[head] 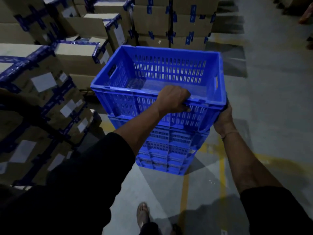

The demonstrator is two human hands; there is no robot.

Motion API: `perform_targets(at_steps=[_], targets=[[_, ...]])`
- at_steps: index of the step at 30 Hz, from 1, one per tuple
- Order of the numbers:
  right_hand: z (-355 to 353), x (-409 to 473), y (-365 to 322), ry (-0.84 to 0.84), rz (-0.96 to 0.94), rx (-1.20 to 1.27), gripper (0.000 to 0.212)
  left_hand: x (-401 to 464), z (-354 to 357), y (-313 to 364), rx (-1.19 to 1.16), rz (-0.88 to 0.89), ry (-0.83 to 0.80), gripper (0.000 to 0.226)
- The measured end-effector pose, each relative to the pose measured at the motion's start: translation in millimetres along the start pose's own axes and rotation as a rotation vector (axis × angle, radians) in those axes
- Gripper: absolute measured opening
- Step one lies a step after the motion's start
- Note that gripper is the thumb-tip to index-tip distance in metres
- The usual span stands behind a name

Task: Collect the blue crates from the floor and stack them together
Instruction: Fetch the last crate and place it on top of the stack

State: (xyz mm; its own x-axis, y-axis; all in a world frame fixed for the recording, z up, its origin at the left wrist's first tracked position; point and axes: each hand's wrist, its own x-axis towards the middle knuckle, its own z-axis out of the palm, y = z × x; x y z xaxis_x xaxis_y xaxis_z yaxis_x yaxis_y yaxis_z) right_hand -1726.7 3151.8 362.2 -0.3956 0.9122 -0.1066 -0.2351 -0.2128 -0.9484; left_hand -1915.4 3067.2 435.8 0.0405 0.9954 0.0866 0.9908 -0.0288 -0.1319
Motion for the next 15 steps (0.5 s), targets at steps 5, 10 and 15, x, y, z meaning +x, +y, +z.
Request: perform_targets(at_steps=[5,10,15], targets=[[-51,31,14,0.292,0.092,0.031,0.050,6,5,4,0.024,-0.001,0.013,0.046],[0,-9,31,0.009,0.100,0.034,0.046,2,7,-2,0.024,-0.021,0.036,0.048],[-1,-6,-10,0.039,0.056,0.115,0.050,5,5,7,0.027,-0.025,0.038,0.046]])
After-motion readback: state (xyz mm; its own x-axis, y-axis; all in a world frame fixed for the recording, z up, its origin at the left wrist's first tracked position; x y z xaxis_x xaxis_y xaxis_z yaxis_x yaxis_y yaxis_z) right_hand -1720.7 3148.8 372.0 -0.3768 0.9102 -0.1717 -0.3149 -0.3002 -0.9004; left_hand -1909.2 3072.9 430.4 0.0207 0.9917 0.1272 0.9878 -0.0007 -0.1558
